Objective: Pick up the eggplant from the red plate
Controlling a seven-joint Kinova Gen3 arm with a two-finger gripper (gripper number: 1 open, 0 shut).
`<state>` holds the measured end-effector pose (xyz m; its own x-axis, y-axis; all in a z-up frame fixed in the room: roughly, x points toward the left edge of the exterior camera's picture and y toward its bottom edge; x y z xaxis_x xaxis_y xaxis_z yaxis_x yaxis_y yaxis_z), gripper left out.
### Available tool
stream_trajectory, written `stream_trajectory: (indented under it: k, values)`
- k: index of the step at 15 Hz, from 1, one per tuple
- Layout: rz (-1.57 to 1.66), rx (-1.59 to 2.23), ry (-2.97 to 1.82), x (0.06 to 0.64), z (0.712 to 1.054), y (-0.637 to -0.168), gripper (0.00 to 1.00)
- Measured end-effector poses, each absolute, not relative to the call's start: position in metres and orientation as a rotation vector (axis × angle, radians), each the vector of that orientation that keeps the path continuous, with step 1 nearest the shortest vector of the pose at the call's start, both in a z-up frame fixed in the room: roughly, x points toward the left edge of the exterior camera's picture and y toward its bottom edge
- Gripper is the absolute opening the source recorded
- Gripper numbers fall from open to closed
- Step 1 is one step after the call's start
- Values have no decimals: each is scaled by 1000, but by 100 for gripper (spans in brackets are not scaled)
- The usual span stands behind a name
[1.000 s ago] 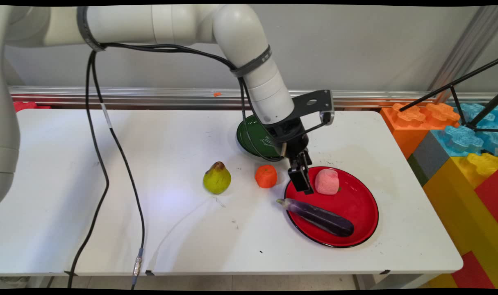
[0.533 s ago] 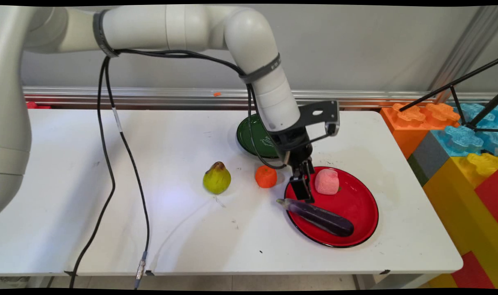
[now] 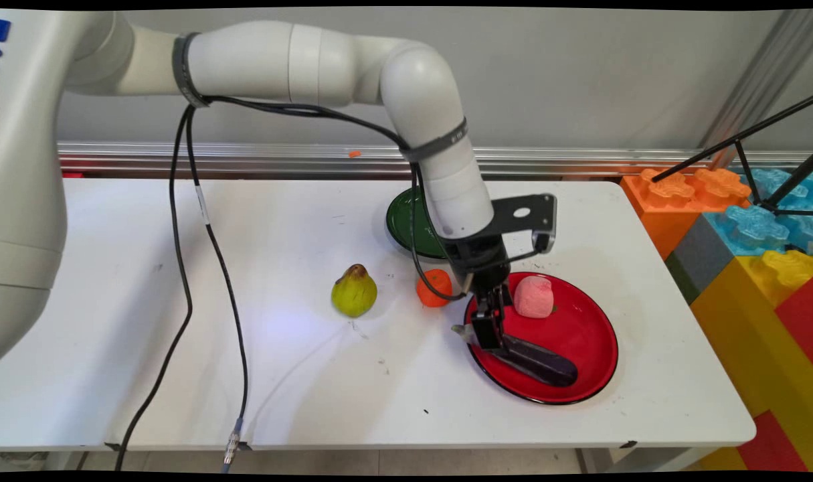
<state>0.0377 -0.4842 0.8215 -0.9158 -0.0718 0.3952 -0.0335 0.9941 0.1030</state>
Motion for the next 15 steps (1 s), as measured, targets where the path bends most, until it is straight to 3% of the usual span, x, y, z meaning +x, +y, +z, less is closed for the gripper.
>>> stream_trajectory:
  k: [15]
  values:
    - [-69,-32,-2751,20,781,-484,100]
